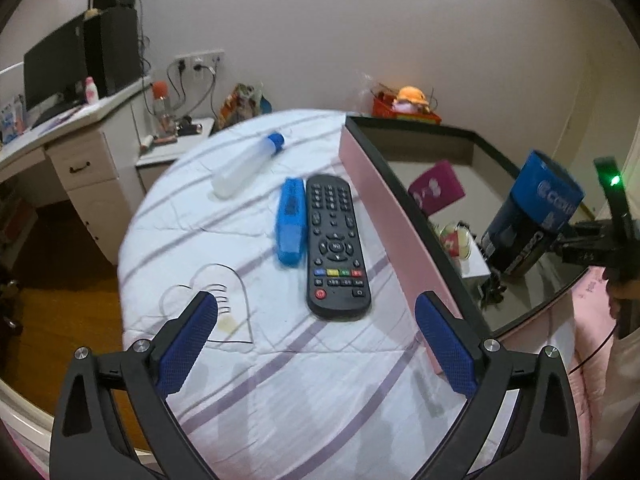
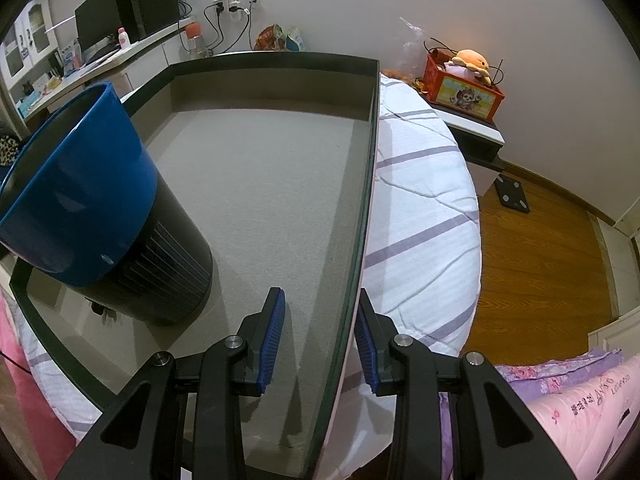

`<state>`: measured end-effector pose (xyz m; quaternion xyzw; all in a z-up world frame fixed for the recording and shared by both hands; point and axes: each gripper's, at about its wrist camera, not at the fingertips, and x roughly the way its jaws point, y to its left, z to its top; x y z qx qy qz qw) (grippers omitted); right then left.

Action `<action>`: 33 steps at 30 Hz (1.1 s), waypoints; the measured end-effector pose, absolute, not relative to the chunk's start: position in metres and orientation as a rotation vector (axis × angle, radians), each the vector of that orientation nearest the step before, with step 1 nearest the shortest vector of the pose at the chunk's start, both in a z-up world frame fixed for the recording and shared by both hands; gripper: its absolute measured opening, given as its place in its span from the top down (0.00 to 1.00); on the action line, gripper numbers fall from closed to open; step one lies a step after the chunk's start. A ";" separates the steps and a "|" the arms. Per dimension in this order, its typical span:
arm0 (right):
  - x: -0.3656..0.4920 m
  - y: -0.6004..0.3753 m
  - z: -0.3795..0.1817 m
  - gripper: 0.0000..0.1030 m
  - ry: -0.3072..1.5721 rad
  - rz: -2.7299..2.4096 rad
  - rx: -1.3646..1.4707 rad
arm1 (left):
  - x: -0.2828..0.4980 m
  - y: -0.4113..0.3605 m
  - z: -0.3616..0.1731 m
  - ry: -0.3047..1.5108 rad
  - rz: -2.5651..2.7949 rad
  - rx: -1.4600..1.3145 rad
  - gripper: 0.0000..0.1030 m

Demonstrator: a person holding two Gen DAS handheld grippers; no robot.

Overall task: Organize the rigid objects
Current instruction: 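Lower the left gripper onto the black TV remote and grasp it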

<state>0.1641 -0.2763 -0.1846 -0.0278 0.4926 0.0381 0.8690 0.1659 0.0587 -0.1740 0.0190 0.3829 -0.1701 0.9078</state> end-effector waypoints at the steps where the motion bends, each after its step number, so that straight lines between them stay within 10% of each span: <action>1: 0.164 -0.276 -0.185 0.66 1.031 0.080 -0.058 | 0.168 0.057 -0.177 0.803 -0.356 0.036 0.03; 18: 0.164 -0.276 -0.185 0.65 1.031 0.081 -0.059 | 0.203 0.036 -0.208 0.893 -0.350 0.108 0.28; 21: 0.164 -0.276 -0.185 0.65 1.031 0.082 -0.059 | 0.202 0.036 -0.207 0.883 -0.342 0.115 0.53; 33: 0.164 -0.276 -0.184 0.65 1.031 0.081 -0.061 | 0.156 0.061 -0.200 0.935 -0.399 0.112 0.54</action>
